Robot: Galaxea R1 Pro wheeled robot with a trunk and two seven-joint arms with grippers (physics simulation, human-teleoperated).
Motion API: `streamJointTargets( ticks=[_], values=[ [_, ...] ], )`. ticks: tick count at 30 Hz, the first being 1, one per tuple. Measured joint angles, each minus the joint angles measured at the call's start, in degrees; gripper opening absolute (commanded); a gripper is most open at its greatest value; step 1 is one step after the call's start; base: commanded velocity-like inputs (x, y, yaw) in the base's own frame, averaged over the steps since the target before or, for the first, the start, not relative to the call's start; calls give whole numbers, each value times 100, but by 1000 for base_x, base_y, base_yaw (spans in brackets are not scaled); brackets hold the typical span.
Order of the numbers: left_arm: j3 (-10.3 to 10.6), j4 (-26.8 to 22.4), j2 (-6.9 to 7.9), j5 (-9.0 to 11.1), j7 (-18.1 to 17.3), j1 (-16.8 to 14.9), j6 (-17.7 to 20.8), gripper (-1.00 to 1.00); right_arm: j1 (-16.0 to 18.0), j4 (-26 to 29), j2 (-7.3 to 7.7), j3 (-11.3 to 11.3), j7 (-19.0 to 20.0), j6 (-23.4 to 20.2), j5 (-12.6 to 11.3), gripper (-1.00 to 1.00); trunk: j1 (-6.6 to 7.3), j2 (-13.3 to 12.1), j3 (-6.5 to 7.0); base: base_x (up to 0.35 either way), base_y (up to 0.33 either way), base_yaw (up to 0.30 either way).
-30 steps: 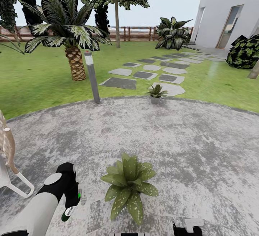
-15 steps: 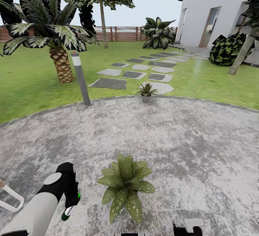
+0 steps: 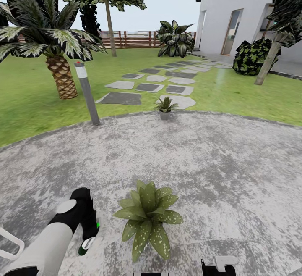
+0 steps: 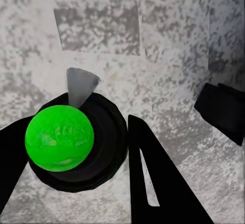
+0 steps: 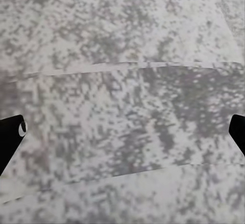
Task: Pick up the pesticide atomizer in the garden and spray insectifuge to fully cover both potted plants in the garden.
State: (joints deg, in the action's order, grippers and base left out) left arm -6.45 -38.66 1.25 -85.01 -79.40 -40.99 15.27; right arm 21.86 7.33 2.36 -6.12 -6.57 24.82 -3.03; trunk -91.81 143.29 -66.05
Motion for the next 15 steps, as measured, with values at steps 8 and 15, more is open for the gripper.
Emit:
streamJointTargets(
  ticks=[8,15],
  values=[
    [-32,-75,-167,51,-276,-310,-8,-100,-1,5,0,2,1,0,0,100,0,0,0,0,0,-58],
    [-16,-77,-68,-41,-333,-278,211,-100,-1,9,0,2,1,-2,-8,100,1,1,0,11,106,-110]
  ],
)
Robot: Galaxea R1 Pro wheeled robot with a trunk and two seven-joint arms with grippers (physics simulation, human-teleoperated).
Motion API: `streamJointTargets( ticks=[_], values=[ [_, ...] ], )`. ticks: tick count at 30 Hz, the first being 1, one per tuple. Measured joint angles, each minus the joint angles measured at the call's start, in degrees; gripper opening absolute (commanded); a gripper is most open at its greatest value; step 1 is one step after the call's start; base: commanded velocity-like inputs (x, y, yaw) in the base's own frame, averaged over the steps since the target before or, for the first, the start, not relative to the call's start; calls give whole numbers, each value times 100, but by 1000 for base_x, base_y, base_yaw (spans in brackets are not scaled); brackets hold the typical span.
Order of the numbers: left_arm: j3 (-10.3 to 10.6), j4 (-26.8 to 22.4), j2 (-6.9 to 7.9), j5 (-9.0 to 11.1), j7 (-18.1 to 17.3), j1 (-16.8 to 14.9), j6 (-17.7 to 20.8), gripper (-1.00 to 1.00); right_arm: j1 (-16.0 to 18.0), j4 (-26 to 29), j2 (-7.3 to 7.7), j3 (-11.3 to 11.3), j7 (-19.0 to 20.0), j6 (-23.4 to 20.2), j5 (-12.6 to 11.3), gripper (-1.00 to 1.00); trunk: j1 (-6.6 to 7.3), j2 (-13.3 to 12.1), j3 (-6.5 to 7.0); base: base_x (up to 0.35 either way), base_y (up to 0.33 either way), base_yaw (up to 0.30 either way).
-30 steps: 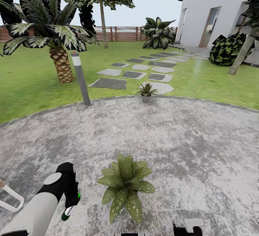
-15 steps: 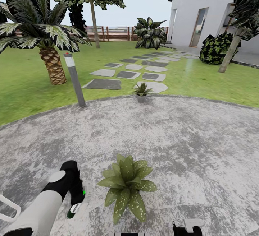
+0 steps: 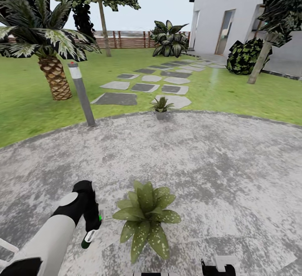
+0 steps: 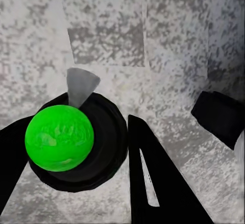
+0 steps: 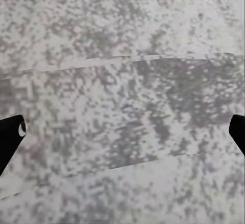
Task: Pick up the pesticide atomizer in the garden and spray insectifuge to fully cover both potted plants in the garden.
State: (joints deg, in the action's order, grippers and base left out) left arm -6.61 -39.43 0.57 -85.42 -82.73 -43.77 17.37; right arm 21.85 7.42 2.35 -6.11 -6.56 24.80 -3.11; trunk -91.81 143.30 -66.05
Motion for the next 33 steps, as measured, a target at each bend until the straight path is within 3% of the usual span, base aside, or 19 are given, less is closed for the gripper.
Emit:
streamJointTargets(
  ticks=[7,15,17,20,21,22,23,33],
  values=[
    [34,0,-36,-8,6,28,26,-100,0,-5,0,-3,0,0,4,100,1,-1,0,176,285,-16],
    [11,3,-20,-3,3,32,48,-100,-1,-7,1,-4,-3,2,1,100,-1,-1,0,32,48,-272],
    [-16,47,16,5,3,37,266,-100,-1,-7,1,-6,-2,2,6,100,-1,-1,0,0,1,-300],
    [-49,72,306,69,-34,11,651,-100,-1,-7,1,-8,-2,1,8,100,-1,-1,0,0,0,-289],
    [-152,71,417,90,-56,-15,671,-100,-1,-7,1,-5,-2,-2,4,100,-1,-1,0,0,0,-74],
    [-446,41,499,129,-213,-42,637,-100,1,-9,-4,-7,-2,-5,2,100,-1,-1,0,0,0,-16],
    [-588,10,592,149,-421,-96,604,-100,1,-9,-6,-8,3,-6,2,100,-1,-1,1,0,0,-2],
    [-585,-1,414,92,-491,-139,584,-100,0,-8,-44,3,12,-8,7,100,-1,0,0,0,53,-3]
  ],
)
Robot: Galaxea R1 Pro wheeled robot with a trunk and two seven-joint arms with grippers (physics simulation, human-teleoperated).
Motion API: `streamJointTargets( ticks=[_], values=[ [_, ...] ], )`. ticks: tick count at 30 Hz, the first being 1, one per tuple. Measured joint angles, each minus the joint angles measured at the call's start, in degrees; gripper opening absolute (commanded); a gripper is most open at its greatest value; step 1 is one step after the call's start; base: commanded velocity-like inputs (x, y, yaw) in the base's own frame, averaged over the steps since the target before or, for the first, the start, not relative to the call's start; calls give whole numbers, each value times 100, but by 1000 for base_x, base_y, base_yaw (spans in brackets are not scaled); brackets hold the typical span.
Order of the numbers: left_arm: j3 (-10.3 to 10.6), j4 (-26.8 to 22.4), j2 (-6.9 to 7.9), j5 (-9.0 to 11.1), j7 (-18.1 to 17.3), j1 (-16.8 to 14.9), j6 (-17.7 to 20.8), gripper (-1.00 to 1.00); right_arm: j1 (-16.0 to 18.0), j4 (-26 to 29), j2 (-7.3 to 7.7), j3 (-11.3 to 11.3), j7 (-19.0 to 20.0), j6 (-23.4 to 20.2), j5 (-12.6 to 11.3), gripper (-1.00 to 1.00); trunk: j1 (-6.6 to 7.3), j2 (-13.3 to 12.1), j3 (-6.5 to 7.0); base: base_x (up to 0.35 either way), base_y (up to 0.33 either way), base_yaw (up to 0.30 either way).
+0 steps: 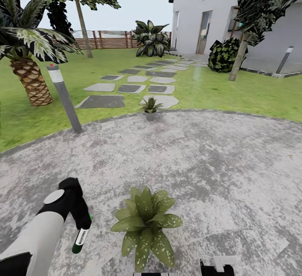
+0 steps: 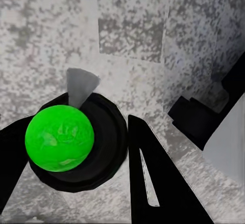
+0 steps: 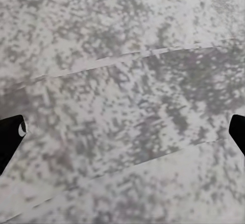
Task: Pick up the pesticide atomizer in the garden and spray insectifuge to fully cover both potted plants in the garden.
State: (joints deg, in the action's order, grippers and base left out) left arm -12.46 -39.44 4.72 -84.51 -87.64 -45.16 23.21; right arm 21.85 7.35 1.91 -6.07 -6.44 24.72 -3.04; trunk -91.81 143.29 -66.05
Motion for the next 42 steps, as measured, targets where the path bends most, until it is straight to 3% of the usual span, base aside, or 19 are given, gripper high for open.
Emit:
streamJointTargets(
  ticks=[2,5,7,10,11,13,15,16,25,26,28,29,30,31,36,40,42],
  values=[
    [75,1,0,0,2,6,-10,-100,0,0,0,-2,-3,0,1,100,-1,-1,0,0,111,-181],
    [632,3,7,26,-3,2,-143,-100,-1,0,1,-3,-5,1,2,100,0,-1,0,0,23,-203],
    [793,-16,-95,37,-14,-61,-445,-100,0,-1,0,-2,-5,2,1,100,0,-1,0,0,4,-48],
    [843,24,-453,21,-197,-406,-515,-100,1,-2,1,-2,-5,2,1,100,0,0,1,0,1,-8],
    [851,33,-504,-5,-201,-484,-506,-100,1,-2,2,-2,-5,2,1,100,0,0,1,0,0,0],
    [869,4,-540,-39,-200,-539,-460,-100,1,-2,1,-9,-5,2,1,100,0,-1,0,0,0,0],
    [1055,28,-558,-372,-199,-525,-92,-100,1,-2,0,-11,-5,2,7,100,0,-1,0,0,0,0],
    [1114,16,-568,-440,-199,-526,-42,-100,1,-2,0,-11,-5,2,9,100,0,-1,0,0,0,0],
    [1180,12,-547,-526,-200,-483,-52,-100,1,-3,0,-11,-5,2,9,100,0,0,0,0,0,0],
    [1191,-3,-583,-520,-200,-512,-56,-100,1,-5,0,-11,-5,2,9,100,0,-1,0,0,0,0],
    [1511,-20,-734,-516,-201,-543,-42,-100,1,-9,11,-4,-5,2,9,100,0,-1,0,0,0,0],
    [1661,-23,-832,-519,-201,-548,-39,-100,1,-10,18,-3,-5,2,9,100,0,-1,0,0,0,0],
    [1820,-25,-1028,-522,-201,-553,-34,-100,1,-11,25,-6,-5,2,10,100,0,0,0,0,0,0],
    [1848,-25,-1071,-527,-201,-558,-30,-100,1,-11,26,-9,-5,2,14,100,0,-1,0,0,0,0],
    [1846,-9,-1011,-522,-201,-635,-32,-100,1,-11,22,-11,-4,2,17,100,0,-1,0,0,0,0],
    [1822,11,-517,-425,-201,-601,-47,-100,1,-11,18,-12,-4,2,18,100,0,-1,0,0,0,0],
    [1829,42,-454,-420,-202,-550,-65,-100,1,-11,22,-11,-4,2,17,100,0,-1,0,0,0,0]
  ],
)
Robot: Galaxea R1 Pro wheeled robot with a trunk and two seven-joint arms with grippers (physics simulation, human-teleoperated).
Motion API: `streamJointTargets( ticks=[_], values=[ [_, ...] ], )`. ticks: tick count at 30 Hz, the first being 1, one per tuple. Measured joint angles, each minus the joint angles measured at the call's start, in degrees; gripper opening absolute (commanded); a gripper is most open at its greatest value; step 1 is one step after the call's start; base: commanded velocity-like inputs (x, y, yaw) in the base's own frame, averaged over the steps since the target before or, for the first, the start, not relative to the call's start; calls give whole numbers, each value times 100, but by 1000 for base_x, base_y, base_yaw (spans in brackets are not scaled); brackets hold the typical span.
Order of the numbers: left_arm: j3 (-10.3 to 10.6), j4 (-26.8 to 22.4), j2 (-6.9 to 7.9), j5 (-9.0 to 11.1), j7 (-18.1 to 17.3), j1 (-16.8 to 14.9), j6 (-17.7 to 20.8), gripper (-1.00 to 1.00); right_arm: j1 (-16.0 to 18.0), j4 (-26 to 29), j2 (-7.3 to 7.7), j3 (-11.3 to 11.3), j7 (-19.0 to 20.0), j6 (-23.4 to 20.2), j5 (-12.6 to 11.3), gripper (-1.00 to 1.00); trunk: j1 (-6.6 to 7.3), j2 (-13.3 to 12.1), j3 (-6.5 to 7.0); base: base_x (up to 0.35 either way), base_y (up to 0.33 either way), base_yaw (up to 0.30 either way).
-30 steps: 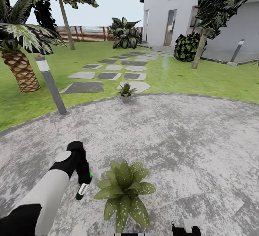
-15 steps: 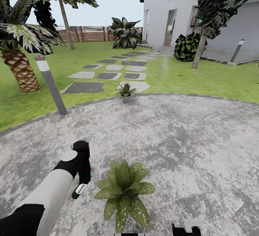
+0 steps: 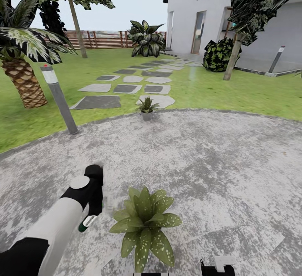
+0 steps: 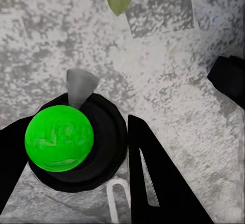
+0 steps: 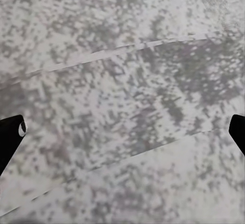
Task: Pick up the pesticide atomizer in the garden and spray insectifuge to fully cover both potted plants in the garden.
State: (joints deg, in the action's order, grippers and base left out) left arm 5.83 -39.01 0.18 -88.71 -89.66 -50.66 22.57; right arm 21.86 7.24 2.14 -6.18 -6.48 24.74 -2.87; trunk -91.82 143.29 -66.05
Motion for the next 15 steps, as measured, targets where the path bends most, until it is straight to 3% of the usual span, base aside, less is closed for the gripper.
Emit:
streamJointTargets(
  ticks=[3,7,12,15],
  values=[
    [2,9,-9,19,0,103,-3,-100,0,0,3,0,0,0,0,100,0,0,0,0,0,0],
    [6,-54,-234,30,1,31,37,-100,0,0,4,0,0,0,0,100,0,0,0,0,0,0],
    [16,-56,-505,28,2,-418,57,-100,0,0,4,0,0,0,0,100,1,0,1,0,0,0],
    [3,-2,-491,5,1,-467,42,-100,0,0,5,0,0,0,0,100,0,0,0,0,0,0]
  ],
)
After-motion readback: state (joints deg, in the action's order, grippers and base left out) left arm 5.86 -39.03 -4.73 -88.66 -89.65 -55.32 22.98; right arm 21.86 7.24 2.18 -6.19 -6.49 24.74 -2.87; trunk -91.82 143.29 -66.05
